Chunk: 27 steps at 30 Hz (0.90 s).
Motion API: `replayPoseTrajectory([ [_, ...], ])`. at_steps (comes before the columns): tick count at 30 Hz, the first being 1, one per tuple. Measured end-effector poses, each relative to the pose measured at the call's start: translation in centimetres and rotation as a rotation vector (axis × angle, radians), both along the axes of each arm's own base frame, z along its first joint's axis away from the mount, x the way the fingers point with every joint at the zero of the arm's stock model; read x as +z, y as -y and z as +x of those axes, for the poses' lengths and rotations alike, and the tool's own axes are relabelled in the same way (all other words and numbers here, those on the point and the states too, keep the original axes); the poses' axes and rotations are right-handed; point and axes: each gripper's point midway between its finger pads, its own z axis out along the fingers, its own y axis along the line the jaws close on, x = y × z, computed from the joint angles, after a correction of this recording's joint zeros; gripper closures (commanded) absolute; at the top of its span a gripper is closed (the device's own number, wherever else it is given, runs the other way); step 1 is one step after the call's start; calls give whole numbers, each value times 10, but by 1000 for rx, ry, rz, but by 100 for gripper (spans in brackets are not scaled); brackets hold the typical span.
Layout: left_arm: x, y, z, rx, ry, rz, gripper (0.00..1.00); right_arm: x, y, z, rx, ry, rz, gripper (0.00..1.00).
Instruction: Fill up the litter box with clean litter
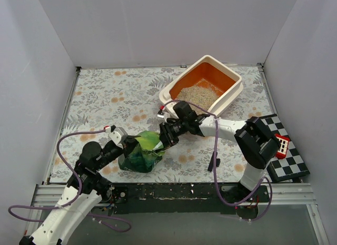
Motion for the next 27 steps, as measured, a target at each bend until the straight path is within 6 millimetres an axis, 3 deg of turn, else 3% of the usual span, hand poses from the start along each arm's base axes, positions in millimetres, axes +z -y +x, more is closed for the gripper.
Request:
replayPoseTrajectory([
  [7,-3,4,3,-6,-32,-9,100,-3,-5,-2,-94,0,195,99],
  [13,-5,3,7,13,-44,-10,100,-5,-20,0,-135,-78,327,99],
  [20,-7,-3,13,59,-55,-6,100,-4,-45,3,-118,-162,370,99],
  [27,-4,-4,14,69,-49,-17,100,3,-49,4,-133,-237,358,99],
])
